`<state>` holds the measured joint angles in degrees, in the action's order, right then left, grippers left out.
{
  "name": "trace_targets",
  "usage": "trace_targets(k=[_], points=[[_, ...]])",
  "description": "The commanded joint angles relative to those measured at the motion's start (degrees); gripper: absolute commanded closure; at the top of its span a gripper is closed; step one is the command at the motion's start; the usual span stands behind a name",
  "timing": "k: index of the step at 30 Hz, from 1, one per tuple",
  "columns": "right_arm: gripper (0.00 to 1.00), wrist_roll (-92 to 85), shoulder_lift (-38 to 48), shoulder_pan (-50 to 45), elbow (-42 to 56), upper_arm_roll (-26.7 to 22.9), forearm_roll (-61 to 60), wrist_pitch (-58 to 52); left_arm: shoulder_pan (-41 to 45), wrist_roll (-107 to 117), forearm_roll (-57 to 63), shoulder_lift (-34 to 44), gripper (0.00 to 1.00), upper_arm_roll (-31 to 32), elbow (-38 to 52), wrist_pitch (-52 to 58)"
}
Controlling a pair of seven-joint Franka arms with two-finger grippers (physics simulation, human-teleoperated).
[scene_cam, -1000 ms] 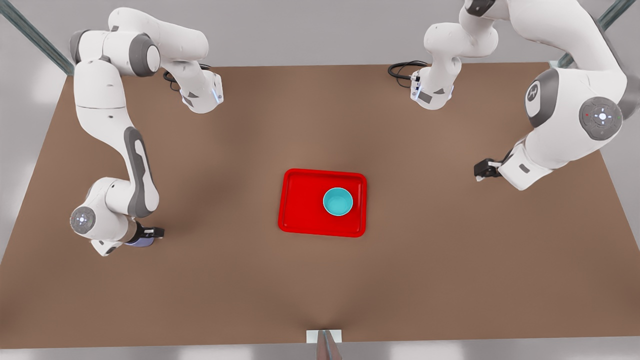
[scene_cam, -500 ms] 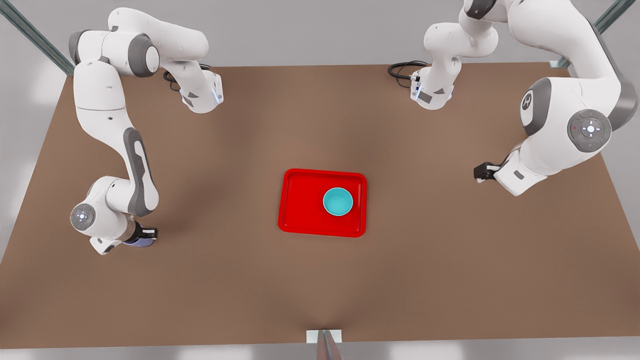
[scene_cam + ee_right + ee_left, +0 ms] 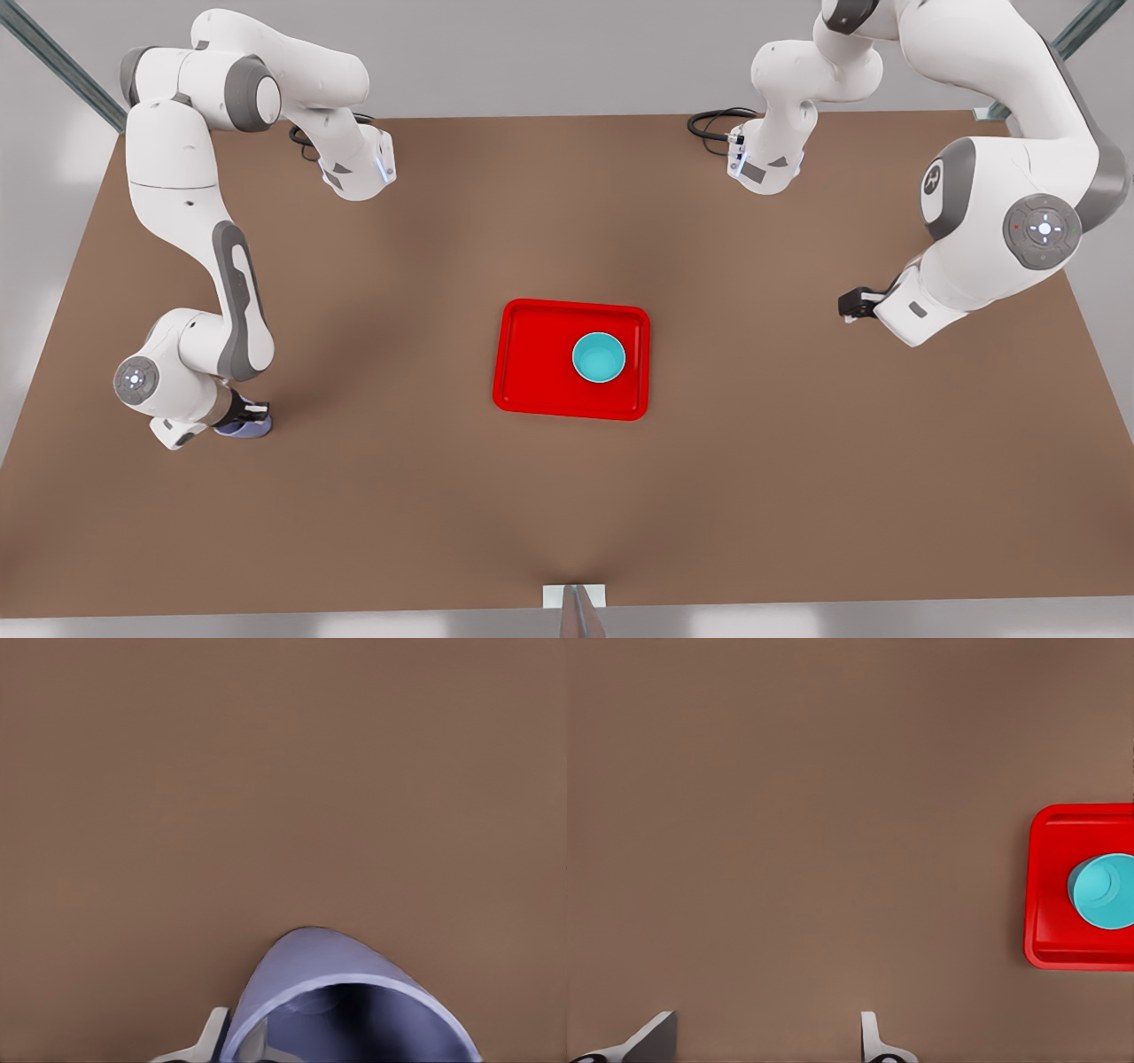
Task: Place the bowl on the tray with the left arm and the cup on the tray with the right arm
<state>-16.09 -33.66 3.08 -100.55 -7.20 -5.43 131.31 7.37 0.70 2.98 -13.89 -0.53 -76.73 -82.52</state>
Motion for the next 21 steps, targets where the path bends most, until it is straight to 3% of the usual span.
trace_targets(k=[1, 9, 12, 19, 21], points=[[0.79, -0.61, -0.17, -0.09, 0.00, -0.01, 0.07, 0.00, 0.01, 0.00, 0.01, 0.00, 0.00, -0.09, 0.00, 0.00], [0.79, -3.07, 2.11, -2.46, -0.53, 0.52, 0.07, -0.79, -0.08, -0.18, 0.01, 0.62, 0.00, -0.09, 0.18, 0.08], [0.79, -2.63, 5.98, -9.32, -1.23, 0.52, 0.07, -0.70, -0.08, -0.09, 0.01, 0.97, 0.00, -0.09, 0.26, 1.40], [0.79, 5.09, 6.24, -23.82, 1.23, 0.78, -0.63, -0.62, -0.08, 0.00, 0.01, 0.88, 0.00, -0.09, 0.18, 1.31], [0.79, 11.34, 6.07, -25.05, 2.20, 4.91, -0.45, -0.18, -0.08, -0.09, 0.09, 0.80, 0.00, -0.17, 0.26, 1.31]])
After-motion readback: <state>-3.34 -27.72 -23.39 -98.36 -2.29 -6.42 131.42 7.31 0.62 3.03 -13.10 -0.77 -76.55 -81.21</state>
